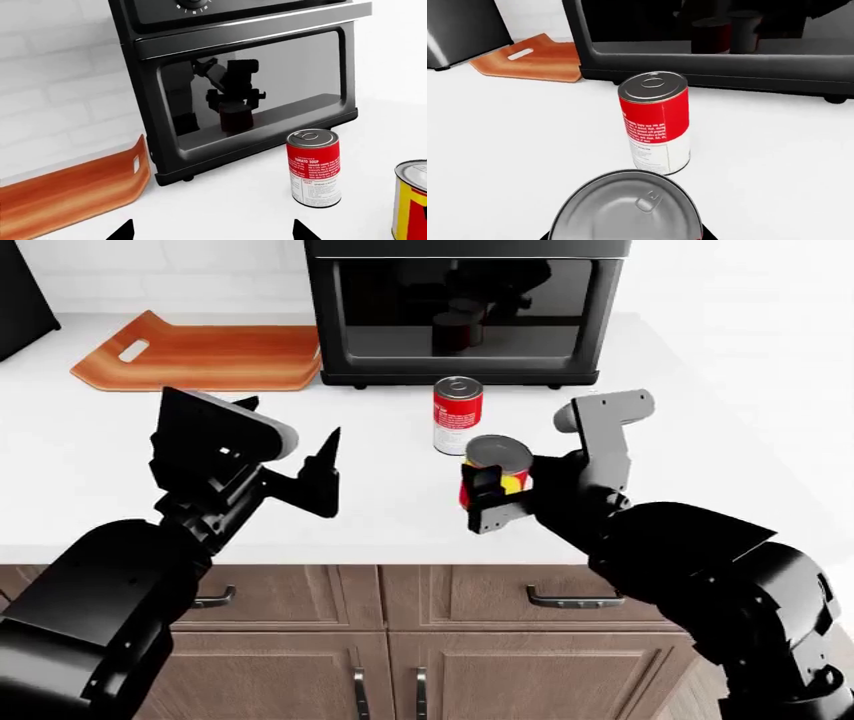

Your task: Pick the cans from the counter and place them in their designated side in the cabinet.

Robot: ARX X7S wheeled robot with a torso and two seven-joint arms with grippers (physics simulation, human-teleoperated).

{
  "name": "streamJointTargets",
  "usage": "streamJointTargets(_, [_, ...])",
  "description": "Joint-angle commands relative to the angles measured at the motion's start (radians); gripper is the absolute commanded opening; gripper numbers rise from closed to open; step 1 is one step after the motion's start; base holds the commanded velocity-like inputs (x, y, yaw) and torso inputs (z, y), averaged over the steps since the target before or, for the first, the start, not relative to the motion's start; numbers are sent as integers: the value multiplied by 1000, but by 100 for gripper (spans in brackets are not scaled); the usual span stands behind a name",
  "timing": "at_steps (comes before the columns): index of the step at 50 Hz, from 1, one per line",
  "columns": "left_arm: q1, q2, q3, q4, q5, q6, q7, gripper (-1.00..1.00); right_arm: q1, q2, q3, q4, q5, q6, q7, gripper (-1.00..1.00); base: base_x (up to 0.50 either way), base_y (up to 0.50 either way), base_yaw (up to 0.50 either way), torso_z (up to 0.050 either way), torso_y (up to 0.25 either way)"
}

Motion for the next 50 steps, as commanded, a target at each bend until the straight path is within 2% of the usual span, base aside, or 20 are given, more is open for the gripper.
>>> streamJointTargets(1, [-9, -3, -3, 1, -4, -7, -5, 100, -29, 42, 31, -138, 87, 115, 130, -100, 0, 0, 0, 0, 0])
streamJointTargets(6, [-16, -3, -6, 4, -4, -13, -14, 100, 57, 73, 108, -229, 209, 295, 318, -100, 0, 0, 0, 0, 0])
streamJointTargets(12, [-33, -10, 1, 4, 7, -23, -24, 100, 199, 80, 164, -240, 300, 421, 453, -100, 0, 0, 0, 0, 0])
streamJointTargets(21, [-45, -23, 0, 22, 9, -32, -30, 100, 426, 84, 213, -207, 452, 581, 633, -100, 0, 0, 0, 0, 0])
streamJointTargets(26, [-51, -25, -7, 21, 8, -42, -38, 100, 542, 101, 184, -149, 586, 599, 747, -100, 0, 0, 0, 0, 0])
streamJointTargets(31, [-52, -32, -9, 30, 5, -52, -40, 100, 609, 108, 130, -122, 601, 581, 743, -100, 0, 0, 0, 20, 0])
streamJointTargets(50, [-63, -48, -10, 61, -7, -85, -46, 100, 782, 121, 26, -72, 570, 545, 689, -100, 0, 0, 0, 50, 39])
